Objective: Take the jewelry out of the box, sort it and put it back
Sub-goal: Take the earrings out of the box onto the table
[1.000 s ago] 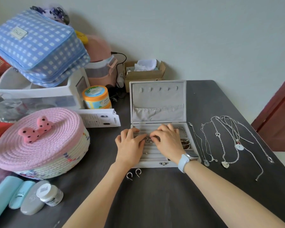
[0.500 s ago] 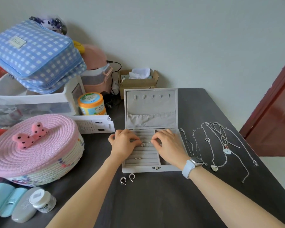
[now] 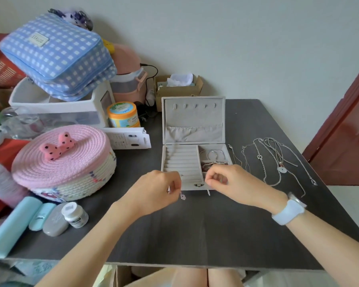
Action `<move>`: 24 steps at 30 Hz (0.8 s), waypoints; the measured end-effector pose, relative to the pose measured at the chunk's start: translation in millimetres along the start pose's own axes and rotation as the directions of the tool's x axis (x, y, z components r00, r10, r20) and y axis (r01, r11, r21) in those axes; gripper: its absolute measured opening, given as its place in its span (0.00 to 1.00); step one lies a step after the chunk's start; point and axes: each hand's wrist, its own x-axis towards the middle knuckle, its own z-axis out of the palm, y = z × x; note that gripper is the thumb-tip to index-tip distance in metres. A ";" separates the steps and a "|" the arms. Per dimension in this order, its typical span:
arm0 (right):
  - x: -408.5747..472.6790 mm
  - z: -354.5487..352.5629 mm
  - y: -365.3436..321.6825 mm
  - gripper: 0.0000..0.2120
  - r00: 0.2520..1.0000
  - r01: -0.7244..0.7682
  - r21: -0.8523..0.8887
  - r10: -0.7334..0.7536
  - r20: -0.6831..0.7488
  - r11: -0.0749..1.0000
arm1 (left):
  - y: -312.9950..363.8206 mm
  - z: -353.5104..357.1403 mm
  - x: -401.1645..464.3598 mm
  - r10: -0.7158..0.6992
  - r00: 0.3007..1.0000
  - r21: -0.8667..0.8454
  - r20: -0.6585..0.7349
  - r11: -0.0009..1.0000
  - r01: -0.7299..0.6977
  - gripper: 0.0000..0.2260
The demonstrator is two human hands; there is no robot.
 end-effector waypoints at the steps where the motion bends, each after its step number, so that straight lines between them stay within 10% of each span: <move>1: -3.2 1.4 0.9 0.04 0.999 -0.001 -0.104 0.005 0.036 0.995 | 0.0 0.1 -3.5 -0.020 1.000 0.003 0.016 1.000 0.020 0.02; 8: -14.5 9.2 0.4 0.05 0.999 0.002 0.033 -0.003 0.038 0.999 | 10.4 0.3 -16.9 0.001 0.975 -0.374 0.224 0.923 0.085 0.03; 24: -21.3 37.9 7.0 0.04 0.940 -0.069 0.140 0.018 0.339 0.988 | 7.4 32.8 -20.9 0.002 0.939 -0.368 0.345 0.920 0.133 0.05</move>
